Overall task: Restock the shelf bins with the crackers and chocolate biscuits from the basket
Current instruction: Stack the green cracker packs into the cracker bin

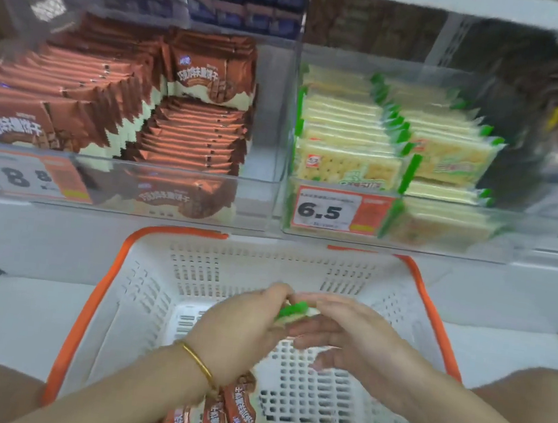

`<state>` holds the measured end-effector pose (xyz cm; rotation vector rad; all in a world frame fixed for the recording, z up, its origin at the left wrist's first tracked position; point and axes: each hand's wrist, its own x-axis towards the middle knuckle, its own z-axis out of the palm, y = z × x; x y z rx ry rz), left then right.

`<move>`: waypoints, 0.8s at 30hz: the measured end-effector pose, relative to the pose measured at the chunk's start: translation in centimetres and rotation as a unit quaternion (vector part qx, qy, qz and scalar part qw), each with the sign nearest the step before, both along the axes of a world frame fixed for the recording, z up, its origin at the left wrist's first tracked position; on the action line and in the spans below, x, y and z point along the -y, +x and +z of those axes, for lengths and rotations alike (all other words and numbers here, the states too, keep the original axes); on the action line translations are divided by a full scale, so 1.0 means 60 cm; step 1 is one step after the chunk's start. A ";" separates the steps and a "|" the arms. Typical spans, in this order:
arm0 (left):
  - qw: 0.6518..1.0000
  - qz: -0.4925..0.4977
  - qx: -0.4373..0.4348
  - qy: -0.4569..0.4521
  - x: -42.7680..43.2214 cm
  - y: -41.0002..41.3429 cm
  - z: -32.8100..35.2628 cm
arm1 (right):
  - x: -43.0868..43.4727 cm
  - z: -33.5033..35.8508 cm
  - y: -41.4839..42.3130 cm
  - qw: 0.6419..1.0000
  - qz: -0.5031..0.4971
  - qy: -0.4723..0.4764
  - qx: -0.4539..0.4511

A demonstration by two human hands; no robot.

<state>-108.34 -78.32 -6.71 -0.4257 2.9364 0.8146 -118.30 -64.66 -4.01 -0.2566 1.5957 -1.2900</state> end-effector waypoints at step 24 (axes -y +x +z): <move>0.958 0.054 -0.218 -0.181 -0.036 -0.223 0.201 | -0.094 0.152 -0.305 0.833 -0.144 0.057 -0.531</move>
